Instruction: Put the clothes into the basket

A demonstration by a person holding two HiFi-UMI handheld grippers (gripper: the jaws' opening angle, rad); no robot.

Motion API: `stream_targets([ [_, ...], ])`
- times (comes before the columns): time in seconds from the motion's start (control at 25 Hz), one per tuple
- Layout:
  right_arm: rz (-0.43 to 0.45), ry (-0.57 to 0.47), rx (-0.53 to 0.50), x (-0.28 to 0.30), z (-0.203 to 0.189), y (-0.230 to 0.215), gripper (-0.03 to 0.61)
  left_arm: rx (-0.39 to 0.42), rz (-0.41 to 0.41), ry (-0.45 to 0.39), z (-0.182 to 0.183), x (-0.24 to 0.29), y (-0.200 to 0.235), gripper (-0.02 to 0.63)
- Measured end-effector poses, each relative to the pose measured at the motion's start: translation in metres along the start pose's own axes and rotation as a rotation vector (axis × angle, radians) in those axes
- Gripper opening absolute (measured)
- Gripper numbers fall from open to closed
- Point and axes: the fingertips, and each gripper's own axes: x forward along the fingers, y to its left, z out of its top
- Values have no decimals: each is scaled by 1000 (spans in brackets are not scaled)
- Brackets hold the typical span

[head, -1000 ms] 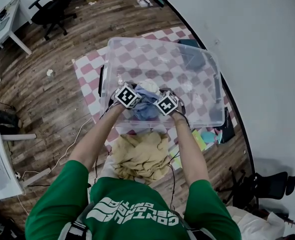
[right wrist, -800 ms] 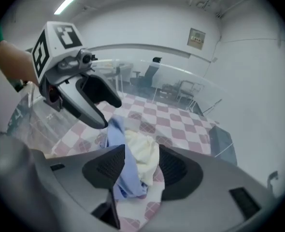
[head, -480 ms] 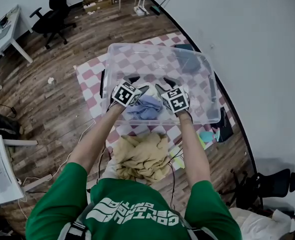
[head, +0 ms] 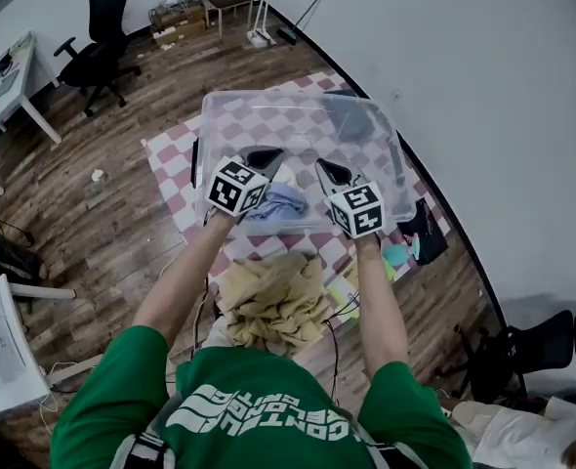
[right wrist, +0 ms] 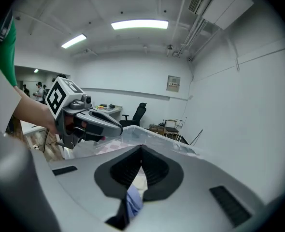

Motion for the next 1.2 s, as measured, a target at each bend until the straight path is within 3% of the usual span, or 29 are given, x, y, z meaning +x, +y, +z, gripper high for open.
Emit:
stream_targets([
  [0.32, -16, -68, 58, -80, -10, 31, 9, -18, -64, -69, 3, -45, -77, 3],
  [0.6, -29, -85, 107, -141, -48, 66, 9, -21, -91, -69, -22, -71, -133, 3],
  [0.92, -3, -52, 142, -186, -100, 98, 9, -48, -78, -47, -61, -96, -175, 3],
  [1.2, 24, -39, 149, -200, -122, 112, 9, -48, -73, -47, -76, -108, -196, 2],
])
